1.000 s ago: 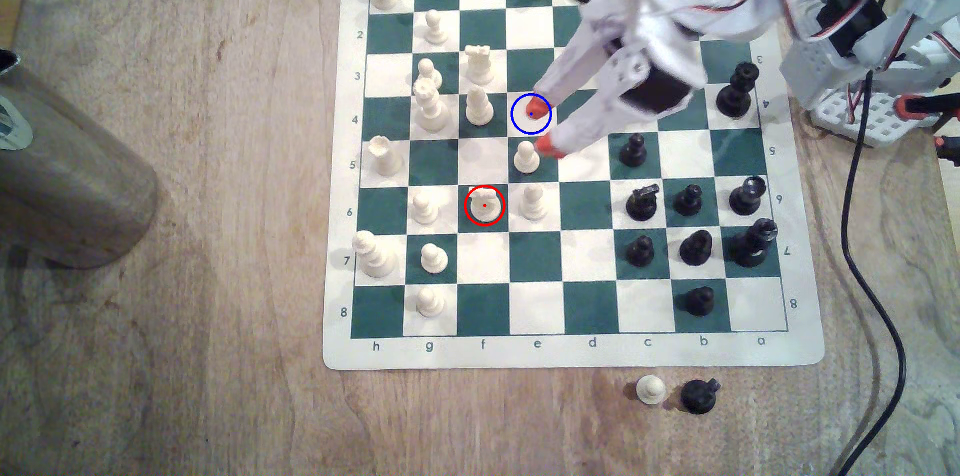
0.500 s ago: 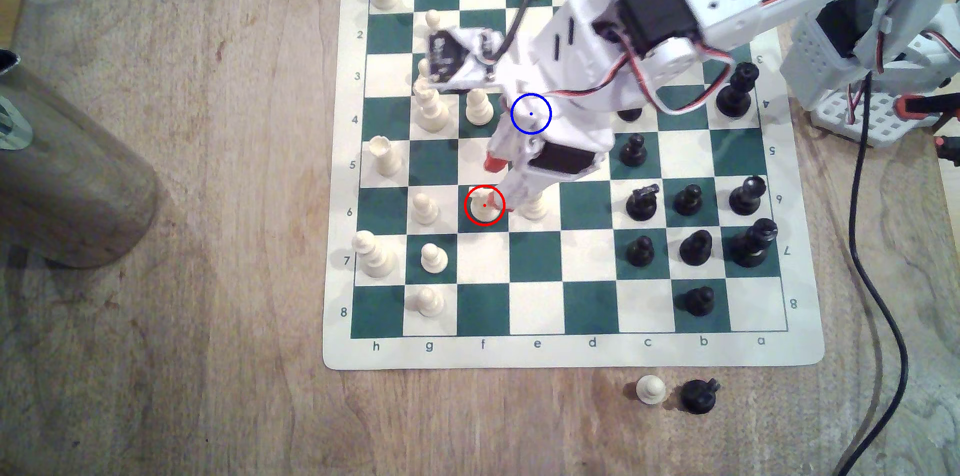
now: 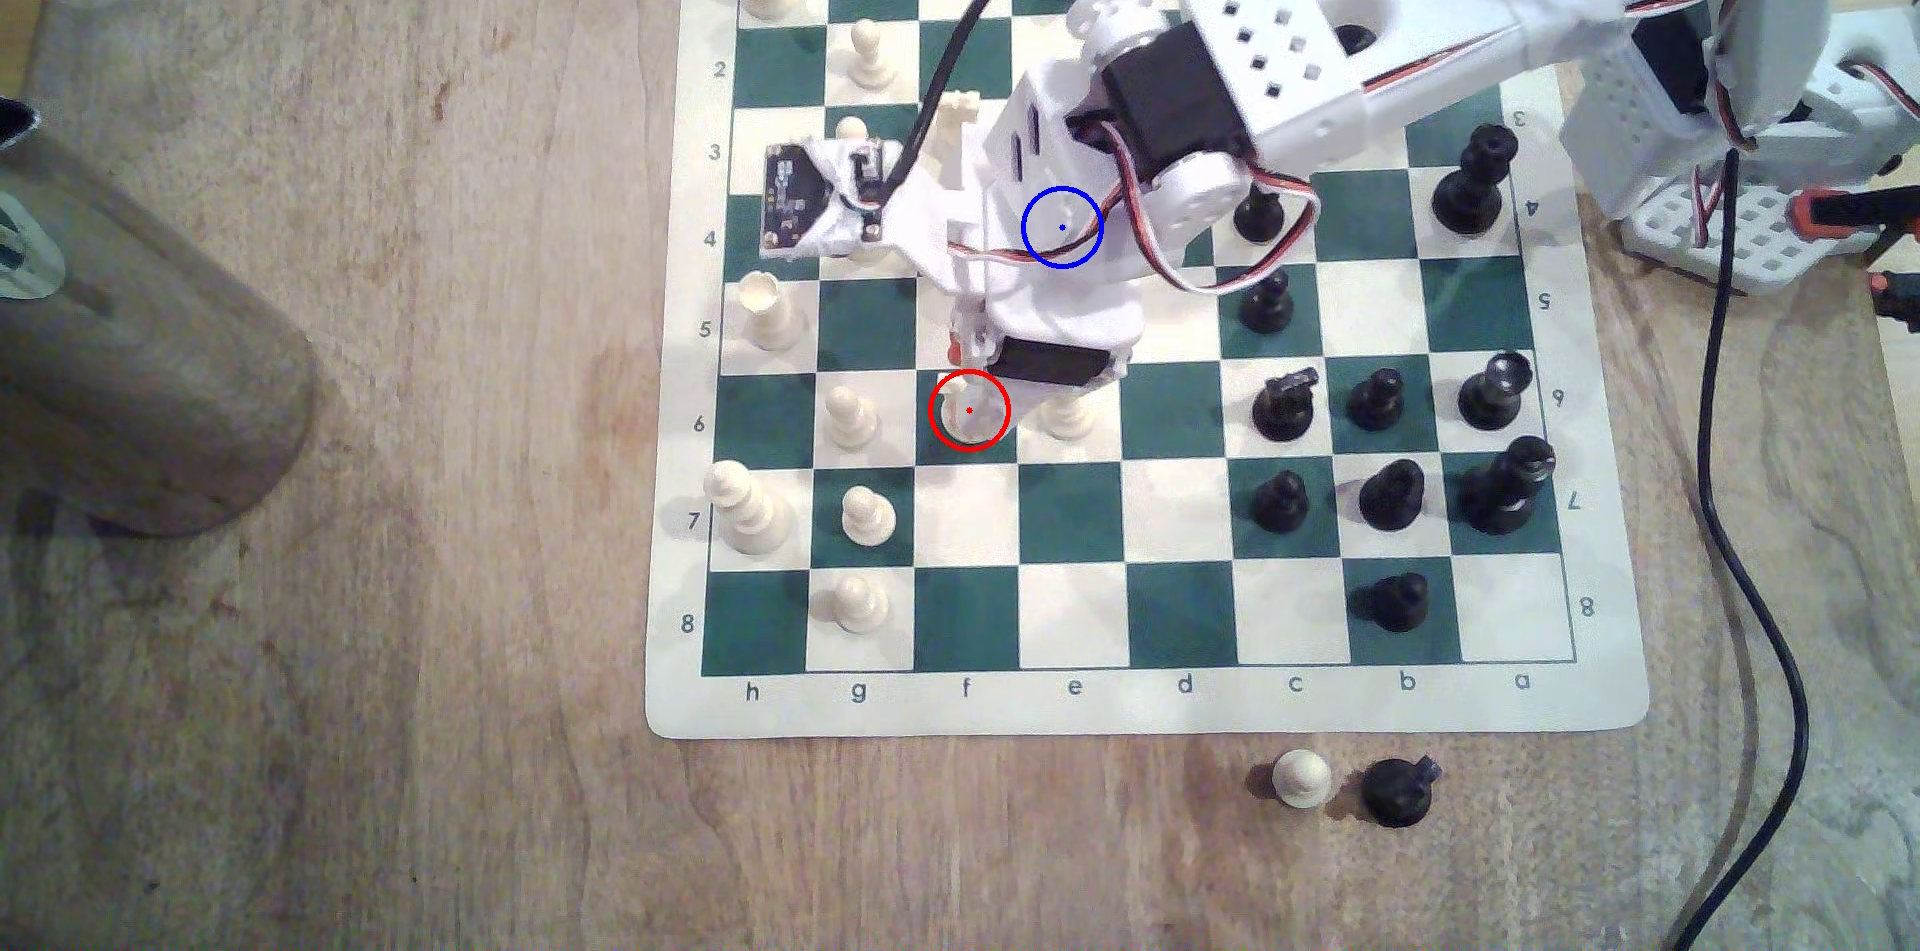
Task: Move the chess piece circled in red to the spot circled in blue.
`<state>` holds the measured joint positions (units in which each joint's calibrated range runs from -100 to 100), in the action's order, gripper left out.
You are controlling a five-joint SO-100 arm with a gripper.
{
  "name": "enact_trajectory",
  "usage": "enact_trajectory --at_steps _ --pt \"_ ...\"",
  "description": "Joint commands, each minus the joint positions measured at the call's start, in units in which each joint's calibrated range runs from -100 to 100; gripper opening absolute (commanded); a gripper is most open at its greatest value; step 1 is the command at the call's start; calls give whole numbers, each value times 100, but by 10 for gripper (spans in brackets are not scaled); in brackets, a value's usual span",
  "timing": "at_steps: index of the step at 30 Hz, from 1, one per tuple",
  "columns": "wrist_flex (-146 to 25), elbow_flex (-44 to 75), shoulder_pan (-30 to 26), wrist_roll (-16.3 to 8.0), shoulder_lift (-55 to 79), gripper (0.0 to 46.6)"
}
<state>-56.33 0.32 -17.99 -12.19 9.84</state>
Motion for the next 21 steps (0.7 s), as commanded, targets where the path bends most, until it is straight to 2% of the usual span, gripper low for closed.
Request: enact_trajectory --at_steps 1,11,21 --pt "-18 576 4 -10 -76 121" --pt "113 639 122 -15 357 125" --pt "179 866 98 -34 654 107"
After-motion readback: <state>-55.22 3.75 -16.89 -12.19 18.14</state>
